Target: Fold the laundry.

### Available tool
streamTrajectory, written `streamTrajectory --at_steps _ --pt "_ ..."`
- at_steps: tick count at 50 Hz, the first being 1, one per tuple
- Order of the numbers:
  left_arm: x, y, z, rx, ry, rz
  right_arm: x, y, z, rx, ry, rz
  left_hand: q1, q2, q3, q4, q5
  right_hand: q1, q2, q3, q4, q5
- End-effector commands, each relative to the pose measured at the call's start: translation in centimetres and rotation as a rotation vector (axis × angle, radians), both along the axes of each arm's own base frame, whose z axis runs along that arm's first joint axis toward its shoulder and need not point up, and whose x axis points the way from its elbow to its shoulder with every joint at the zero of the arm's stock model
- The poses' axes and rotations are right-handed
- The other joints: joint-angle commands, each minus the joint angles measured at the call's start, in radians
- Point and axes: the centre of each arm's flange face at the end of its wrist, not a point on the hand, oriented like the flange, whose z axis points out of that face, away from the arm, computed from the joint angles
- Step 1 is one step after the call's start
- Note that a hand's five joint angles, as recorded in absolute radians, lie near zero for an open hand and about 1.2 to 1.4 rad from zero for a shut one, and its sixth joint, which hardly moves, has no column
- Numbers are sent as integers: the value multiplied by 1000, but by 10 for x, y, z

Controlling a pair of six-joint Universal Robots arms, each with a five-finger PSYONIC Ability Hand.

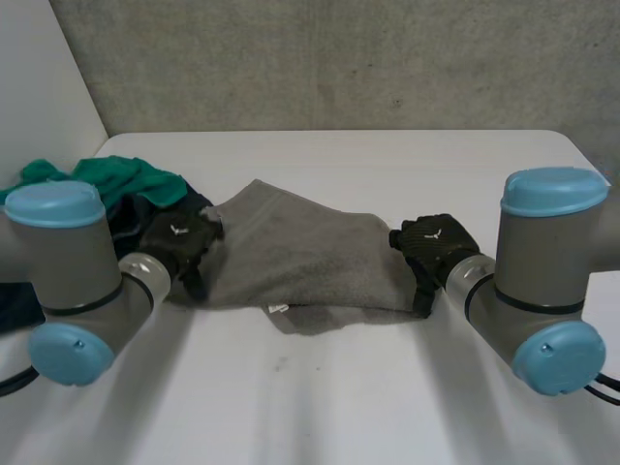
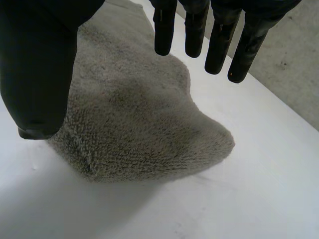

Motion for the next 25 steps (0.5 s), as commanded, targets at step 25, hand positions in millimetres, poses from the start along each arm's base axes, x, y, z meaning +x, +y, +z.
streamTrajectory --at_steps 25 --pt "-34 7 47 -231 86 -96 -3 -13 51 -163 -81 -29 1025 1027 1029 1026 1022 1125 1086 1077 1076 1084"
